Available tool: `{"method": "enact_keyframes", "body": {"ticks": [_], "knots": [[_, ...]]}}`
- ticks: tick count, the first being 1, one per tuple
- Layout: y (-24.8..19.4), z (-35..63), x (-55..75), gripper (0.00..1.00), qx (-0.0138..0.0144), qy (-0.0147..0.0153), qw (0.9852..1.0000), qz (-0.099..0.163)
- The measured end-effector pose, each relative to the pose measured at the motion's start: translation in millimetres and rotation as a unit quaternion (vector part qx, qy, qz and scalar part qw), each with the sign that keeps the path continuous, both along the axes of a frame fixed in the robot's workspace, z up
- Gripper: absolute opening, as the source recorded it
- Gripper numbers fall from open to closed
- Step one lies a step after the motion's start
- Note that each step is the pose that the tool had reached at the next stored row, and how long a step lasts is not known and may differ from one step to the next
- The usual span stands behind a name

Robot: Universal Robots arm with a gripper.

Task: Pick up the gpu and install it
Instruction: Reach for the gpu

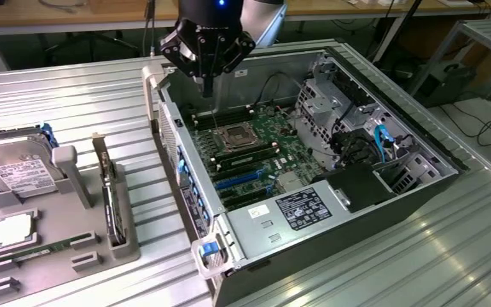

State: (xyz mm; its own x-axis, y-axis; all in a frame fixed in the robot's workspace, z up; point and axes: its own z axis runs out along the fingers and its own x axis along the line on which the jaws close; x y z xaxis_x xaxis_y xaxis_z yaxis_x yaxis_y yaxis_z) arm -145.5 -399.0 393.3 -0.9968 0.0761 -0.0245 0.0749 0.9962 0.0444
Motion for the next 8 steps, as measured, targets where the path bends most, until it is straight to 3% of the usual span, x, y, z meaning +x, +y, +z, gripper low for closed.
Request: {"method": "enact_keyframes", "body": {"ticks": [8], "knots": [[-0.1, 0.0, -9.5, 0.11, 0.0000, 0.0000, 1.0000, 0.003]]}}
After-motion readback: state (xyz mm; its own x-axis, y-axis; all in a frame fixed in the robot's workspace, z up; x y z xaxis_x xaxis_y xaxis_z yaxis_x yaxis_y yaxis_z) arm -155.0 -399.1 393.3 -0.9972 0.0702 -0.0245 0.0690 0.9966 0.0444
